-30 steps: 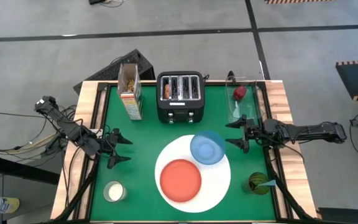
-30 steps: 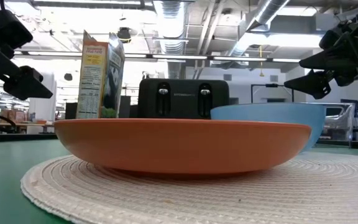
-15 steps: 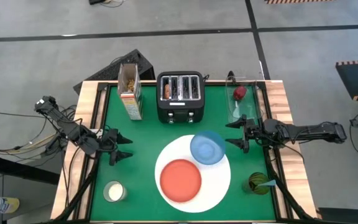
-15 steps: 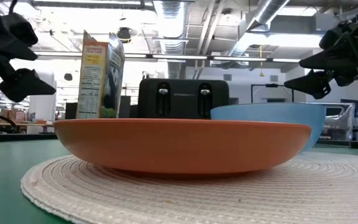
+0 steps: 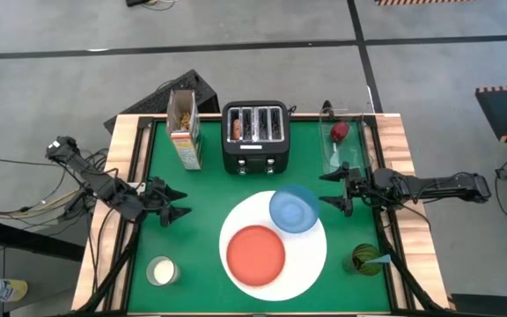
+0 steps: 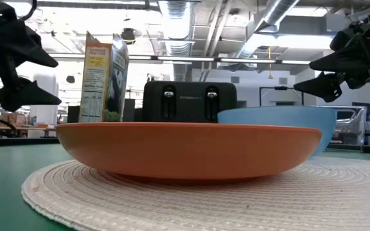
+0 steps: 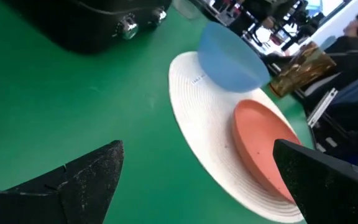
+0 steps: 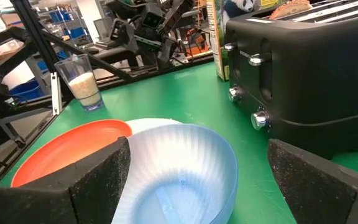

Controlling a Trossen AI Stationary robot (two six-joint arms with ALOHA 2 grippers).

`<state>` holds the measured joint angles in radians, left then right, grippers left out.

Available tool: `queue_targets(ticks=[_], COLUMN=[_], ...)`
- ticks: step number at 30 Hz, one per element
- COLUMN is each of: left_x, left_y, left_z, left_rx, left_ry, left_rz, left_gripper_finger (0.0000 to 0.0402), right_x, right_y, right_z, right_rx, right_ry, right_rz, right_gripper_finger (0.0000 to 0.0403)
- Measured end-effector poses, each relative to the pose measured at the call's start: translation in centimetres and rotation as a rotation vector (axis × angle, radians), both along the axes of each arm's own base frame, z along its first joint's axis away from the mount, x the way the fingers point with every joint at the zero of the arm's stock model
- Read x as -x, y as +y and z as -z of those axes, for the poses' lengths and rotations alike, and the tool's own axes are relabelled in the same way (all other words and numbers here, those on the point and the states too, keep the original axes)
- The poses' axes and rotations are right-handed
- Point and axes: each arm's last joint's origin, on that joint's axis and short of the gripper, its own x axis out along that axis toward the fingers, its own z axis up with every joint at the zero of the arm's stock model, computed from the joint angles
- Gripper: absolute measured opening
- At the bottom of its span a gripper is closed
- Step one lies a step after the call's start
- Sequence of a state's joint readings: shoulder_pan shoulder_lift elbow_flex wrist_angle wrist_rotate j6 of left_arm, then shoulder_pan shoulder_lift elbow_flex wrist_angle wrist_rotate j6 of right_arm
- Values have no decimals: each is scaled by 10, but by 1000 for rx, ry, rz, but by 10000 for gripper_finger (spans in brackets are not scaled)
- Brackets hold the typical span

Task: Arrange a breakfast setting
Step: Pour the cereal into the blue bowl

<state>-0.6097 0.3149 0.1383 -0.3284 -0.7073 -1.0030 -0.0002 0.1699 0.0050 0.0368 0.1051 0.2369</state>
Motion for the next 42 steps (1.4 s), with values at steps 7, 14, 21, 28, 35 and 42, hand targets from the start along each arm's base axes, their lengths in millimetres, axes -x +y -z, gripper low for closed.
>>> queue_targets(ticks=[7,14,21,28,35,42], left_x=[-4,-7,-20,-42,-59,-83], left_y=[5,12,19,22,25,32], left_z=[-6,-8,-10,-29,-48,-71], left_rx=[-71,-120,-135,-199,-106,-27], left_ry=[-60,-86,-55,38,220,447], left_rz=[-89,-233,-350,-418,-533,-686], left_gripper_finger=[400,400,400,400,400,400], right_x=[0,0,0,0,0,0], right_y=[0,0,0,0,0,0], right_z=[0,0,0,0,0,0], right_rx=[0,0,0,0,0,0], right_ry=[0,-1,-1,0,0,0], right_rz=[0,0,0,0,0,0], right_gripper_finger=[396,396,396,396,396,396])
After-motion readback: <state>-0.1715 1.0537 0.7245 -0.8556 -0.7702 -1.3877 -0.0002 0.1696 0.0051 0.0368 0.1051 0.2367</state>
